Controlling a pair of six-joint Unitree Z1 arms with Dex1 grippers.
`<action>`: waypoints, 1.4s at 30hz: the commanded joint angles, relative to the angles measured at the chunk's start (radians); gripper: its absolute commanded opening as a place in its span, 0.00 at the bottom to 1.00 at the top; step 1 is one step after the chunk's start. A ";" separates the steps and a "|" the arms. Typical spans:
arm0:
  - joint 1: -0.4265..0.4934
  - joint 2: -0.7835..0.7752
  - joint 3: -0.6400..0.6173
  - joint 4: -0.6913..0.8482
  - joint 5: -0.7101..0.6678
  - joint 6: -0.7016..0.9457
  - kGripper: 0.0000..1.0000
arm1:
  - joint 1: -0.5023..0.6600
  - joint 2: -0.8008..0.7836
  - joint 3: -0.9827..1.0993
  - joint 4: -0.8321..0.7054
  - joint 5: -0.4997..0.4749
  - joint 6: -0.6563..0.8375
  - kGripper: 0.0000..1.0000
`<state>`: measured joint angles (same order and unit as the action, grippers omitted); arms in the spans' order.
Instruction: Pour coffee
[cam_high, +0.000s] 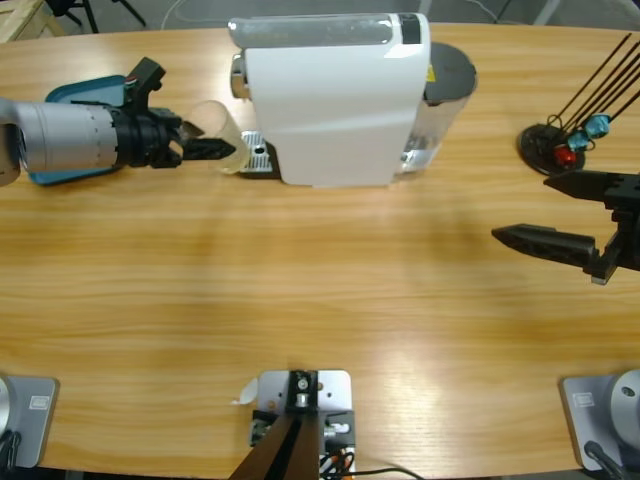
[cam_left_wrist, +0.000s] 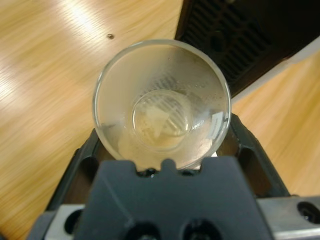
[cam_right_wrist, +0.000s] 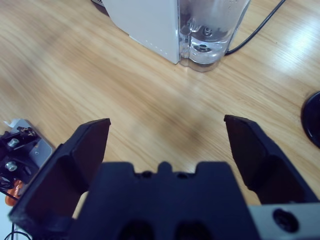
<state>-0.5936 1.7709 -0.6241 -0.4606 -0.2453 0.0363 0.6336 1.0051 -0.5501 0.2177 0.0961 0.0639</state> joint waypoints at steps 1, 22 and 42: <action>0.036 -0.138 0.020 0.049 0.129 0.002 0.38 | 0.012 0.022 0.035 -0.008 -0.004 -0.010 1.00; 0.463 -0.128 0.096 0.003 0.348 -0.161 0.34 | 0.012 0.017 0.035 -0.009 -0.002 -0.010 1.00; 0.469 0.038 0.110 -0.088 0.325 -0.193 1.00 | 0.012 0.012 0.038 -0.009 -0.006 -0.010 1.00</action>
<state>-0.1356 1.7743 -0.5467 -0.5390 0.0878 -0.1413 0.6336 1.0051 -0.5501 0.2175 0.0961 0.0639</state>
